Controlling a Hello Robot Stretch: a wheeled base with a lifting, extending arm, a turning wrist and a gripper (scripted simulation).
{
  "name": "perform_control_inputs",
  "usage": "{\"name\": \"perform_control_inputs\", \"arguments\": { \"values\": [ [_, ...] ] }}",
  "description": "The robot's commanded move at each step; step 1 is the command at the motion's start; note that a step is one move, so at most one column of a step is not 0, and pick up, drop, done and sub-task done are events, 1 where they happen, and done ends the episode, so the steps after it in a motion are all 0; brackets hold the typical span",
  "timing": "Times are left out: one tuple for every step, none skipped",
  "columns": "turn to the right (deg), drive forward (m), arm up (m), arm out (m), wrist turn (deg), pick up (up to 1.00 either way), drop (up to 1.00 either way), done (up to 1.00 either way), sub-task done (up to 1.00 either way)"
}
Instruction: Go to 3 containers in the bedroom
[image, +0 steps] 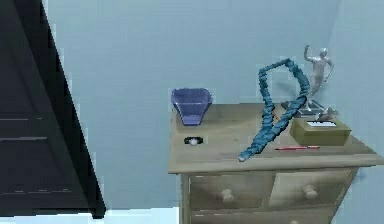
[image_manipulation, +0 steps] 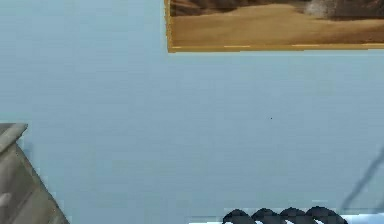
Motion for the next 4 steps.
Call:
{"name": "perform_control_inputs", "arguments": {
  "values": [
    [-45.0, 0.00, 0.00, 0.00, 0.0, 0.00, 0.00, 0.00, 0.00],
    [-45.0, 0.00, 0.00, 0.00, 0.0, 0.00, 0.00, 0.00, 0.00],
    [0.0, 0.40, 0.00, 0.00, 0.0, 0.00, 0.00, 0.00, 0.00],
    [-24.0, 0.00, 0.00, 0.00, 0.0, 0.00, 0.00, 0.00, 0.00]
  ]
}}
